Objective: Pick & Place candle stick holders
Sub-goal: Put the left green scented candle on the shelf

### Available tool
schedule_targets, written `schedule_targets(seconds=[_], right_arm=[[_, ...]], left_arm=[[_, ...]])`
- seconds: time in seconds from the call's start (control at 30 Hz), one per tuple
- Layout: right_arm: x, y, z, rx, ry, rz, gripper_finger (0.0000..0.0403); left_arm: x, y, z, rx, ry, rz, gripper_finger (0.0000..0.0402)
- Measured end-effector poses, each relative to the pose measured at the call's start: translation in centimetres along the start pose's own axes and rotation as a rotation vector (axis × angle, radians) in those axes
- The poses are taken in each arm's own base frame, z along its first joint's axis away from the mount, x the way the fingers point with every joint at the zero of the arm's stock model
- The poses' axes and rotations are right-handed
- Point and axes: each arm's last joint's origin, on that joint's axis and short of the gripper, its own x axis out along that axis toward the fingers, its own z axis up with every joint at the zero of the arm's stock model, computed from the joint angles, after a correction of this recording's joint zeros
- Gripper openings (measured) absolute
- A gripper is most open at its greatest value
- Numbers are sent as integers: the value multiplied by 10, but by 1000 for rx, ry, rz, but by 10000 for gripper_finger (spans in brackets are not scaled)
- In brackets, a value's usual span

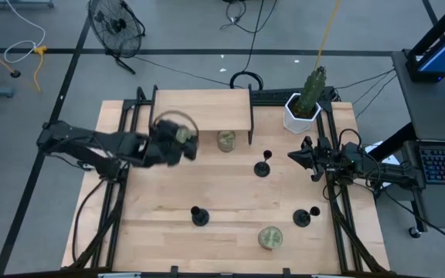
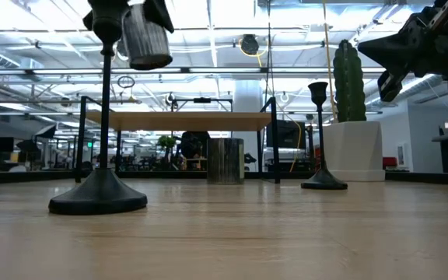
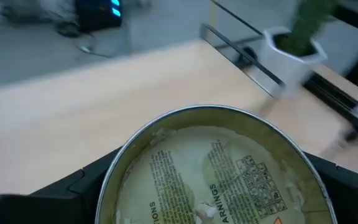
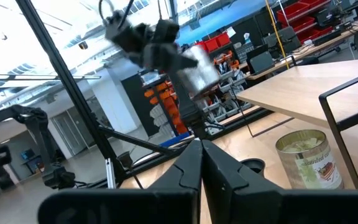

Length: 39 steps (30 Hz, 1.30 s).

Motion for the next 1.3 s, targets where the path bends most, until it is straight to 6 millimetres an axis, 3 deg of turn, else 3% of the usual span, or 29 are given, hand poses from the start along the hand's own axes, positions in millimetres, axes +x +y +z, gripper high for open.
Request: schedule_targets(seconds=[0.17,0.47,0.87,1.3], right_arm=[[0,0,0,0,0,0,2],[0,0,0,0,0,0,2],[0,0,0,0,0,0,2],[0,0,0,0,0,0,2]], left_arm=[[23,19,23,-7,-42,128,349],[60,54,44,-22,-13,289,349],[112,70,38,34,121,393,349],[114,77,37,29,152,410,349]])
